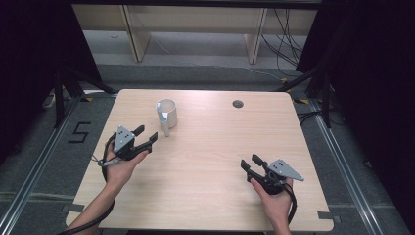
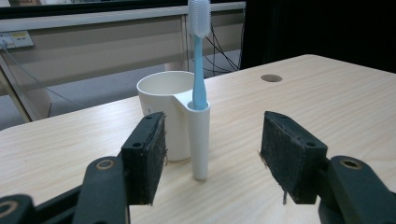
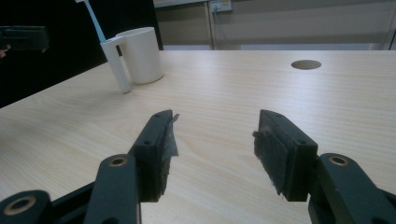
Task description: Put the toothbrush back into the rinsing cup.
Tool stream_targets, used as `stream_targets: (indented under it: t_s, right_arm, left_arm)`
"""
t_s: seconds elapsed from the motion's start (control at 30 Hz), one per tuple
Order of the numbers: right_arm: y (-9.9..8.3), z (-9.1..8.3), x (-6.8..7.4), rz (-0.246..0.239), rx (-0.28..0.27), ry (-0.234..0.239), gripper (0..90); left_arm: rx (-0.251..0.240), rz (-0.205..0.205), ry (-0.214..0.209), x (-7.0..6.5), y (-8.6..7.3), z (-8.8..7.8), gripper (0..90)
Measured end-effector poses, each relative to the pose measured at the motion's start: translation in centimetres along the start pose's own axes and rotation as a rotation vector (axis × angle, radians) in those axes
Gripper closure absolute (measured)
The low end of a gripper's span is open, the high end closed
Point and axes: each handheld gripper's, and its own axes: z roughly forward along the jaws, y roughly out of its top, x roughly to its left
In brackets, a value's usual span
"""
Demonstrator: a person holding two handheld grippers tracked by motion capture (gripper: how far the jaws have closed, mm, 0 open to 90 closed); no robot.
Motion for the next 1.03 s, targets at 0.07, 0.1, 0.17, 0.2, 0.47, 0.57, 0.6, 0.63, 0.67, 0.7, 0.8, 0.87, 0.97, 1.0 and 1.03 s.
stream_targets:
  t_s: [0.07, 0.1, 0.17, 0.2, 0.47, 0.57, 0.6, 0.63, 0.67, 0.7, 0.8, 0.87, 0.97, 1.0, 1.03]
  right_arm:
    - [-0.1, 0.1, 0.0, -0.008, -0.002, 0.009, 47.0]
    - [-0.1, 0.1, 0.0, -0.008, -0.002, 0.009, 47.0]
    - [-0.1, 0.1, -0.1, -0.008, -0.001, 0.010, 47.0]
    - [-0.1, 0.1, -0.1, -0.006, -0.003, 0.013, 47.0]
    - [-0.2, -0.1, -0.1, -0.012, 0.015, -0.007, 46.8]
    - [-0.3, 0.0, 0.0, 0.008, 0.008, 0.009, 46.7]
    - [-0.3, 0.0, 0.1, 0.012, 0.011, 0.006, 46.8]
    - [-0.3, 0.0, 0.1, 0.012, 0.011, 0.006, 46.8]
    - [-0.3, 0.0, 0.1, 0.009, 0.014, -0.001, 46.8]
    - [-0.3, -0.1, 0.1, 0.012, 0.021, 0.001, 46.8]
    - [-0.4, 0.0, 0.0, -0.013, 0.015, -0.007, 46.7]
    - [-0.5, 0.0, 0.0, 0.011, 0.017, 0.002, 46.6]
    - [-0.5, -0.1, -0.2, -0.015, 0.019, -0.006, 46.4]
    - [-0.5, -0.1, 0.0, 0.012, 0.025, 0.001, 46.3]
    - [-0.5, -0.2, -0.1, 0.015, 0.024, 0.004, 46.2]
  left_arm:
    - [0.010, -0.002, 0.004, 0.0, -0.3, -0.9, 39.9]
    - [0.010, -0.007, 0.004, 0.0, -0.5, -1.3, 39.9]
    - [0.017, -0.003, 0.004, 0.0, -1.0, -2.1, 39.9]
    - [0.009, -0.003, -0.003, 0.0, -1.5, -2.5, 39.9]
    - [0.007, -0.027, 0.009, -0.4, -4.4, -5.3, 40.5]
    - [0.022, -0.038, 0.024, -0.3, -5.2, -6.1, 40.4]
    - [0.017, -0.043, 0.027, -0.3, -5.4, -6.3, 40.5]
    - [0.018, -0.038, 0.031, -0.2, -5.6, -6.4, 40.5]
    - [0.022, -0.033, 0.035, -0.1, -5.8, -6.6, 40.5]
    - [0.018, -0.041, 0.033, -0.1, -6.1, -6.7, 40.5]
    - [-0.006, -0.065, 0.022, 0.2, -6.8, -6.9, 40.8]
    - [-0.010, -0.079, 0.030, 0.2, -7.0, -7.0, 40.8]
    - [-0.006, -0.083, 0.043, 0.2, -7.1, -7.4, 40.3]
    - [-0.012, -0.083, 0.047, 0.2, -7.2, -7.4, 40.1]
    - [-0.011, -0.082, 0.048, 0.2, -7.2, -7.4, 39.9]
